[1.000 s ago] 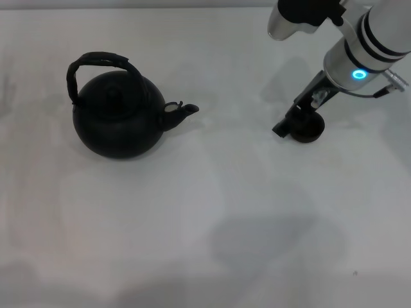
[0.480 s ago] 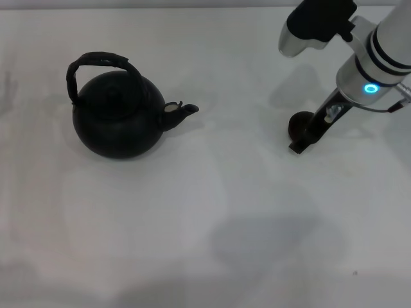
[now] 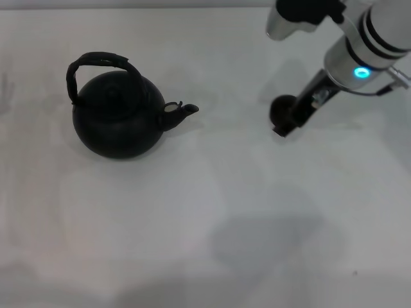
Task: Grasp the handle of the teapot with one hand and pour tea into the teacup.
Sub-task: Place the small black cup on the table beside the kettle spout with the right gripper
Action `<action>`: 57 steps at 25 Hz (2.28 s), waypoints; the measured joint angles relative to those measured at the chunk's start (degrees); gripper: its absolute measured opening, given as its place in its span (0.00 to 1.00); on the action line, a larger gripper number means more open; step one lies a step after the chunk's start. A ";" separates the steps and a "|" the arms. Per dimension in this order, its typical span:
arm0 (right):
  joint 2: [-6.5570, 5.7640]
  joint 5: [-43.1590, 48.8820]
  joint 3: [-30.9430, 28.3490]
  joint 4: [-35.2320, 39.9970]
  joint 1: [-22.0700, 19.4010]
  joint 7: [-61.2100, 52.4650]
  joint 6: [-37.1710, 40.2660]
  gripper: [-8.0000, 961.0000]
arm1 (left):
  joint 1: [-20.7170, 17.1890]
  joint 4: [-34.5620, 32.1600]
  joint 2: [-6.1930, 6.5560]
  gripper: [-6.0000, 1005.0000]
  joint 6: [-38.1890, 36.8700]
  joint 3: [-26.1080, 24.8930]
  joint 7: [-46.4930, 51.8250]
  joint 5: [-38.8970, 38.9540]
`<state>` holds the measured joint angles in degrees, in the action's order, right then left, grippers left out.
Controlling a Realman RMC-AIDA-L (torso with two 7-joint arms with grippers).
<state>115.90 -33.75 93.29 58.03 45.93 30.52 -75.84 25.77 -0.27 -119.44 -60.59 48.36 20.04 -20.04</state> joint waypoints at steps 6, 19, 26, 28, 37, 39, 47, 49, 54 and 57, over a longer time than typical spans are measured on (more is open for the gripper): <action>0.25 -5.59 6.15 2.36 4.32 -0.53 -0.07 0.74 | 0.17 0.23 -0.01 0.88 -0.05 0.01 0.00 0.01; 0.29 -9.40 22.80 2.04 9.07 -5.14 4.97 0.74 | 0.42 0.05 -0.05 0.88 -0.06 0.04 0.00 0.00; 0.29 -10.62 26.77 2.00 9.26 -5.24 6.50 0.75 | 0.55 0.35 -0.01 0.88 0.02 0.21 0.00 -0.04; 0.29 -11.02 27.33 2.00 9.26 -5.25 6.95 0.75 | 0.55 0.36 -0.01 0.88 0.02 0.22 0.00 -0.04; 0.29 -13.40 29.92 -0.53 9.59 -4.90 7.56 0.75 | 1.04 0.45 -0.09 0.88 0.00 0.23 0.00 -0.08; 0.29 -13.91 30.22 -1.02 9.66 -4.74 7.83 0.75 | 1.11 0.45 -0.09 0.88 0.04 0.11 0.08 -0.07; 0.29 -14.03 30.94 -1.79 9.82 -4.56 8.59 0.75 | 1.30 0.35 -0.02 0.88 0.18 0.07 2.14 -0.07; 0.29 -14.06 31.75 -1.78 9.99 -4.59 8.66 0.75 | 1.30 0.29 -0.01 0.88 0.18 0.08 2.18 -0.07; 0.30 -14.10 32.60 -1.28 10.06 -4.93 9.08 0.75 | 1.30 0.21 0.00 0.88 0.17 0.06 2.20 -0.05; 0.30 -14.56 32.57 -1.16 10.06 -4.94 9.08 0.75 | 1.30 0.11 0.00 0.88 0.12 0.21 2.20 -0.07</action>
<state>116.20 -48.30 125.86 56.87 55.99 25.58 -66.77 27.07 -0.16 -119.44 -60.47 48.57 22.24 -20.11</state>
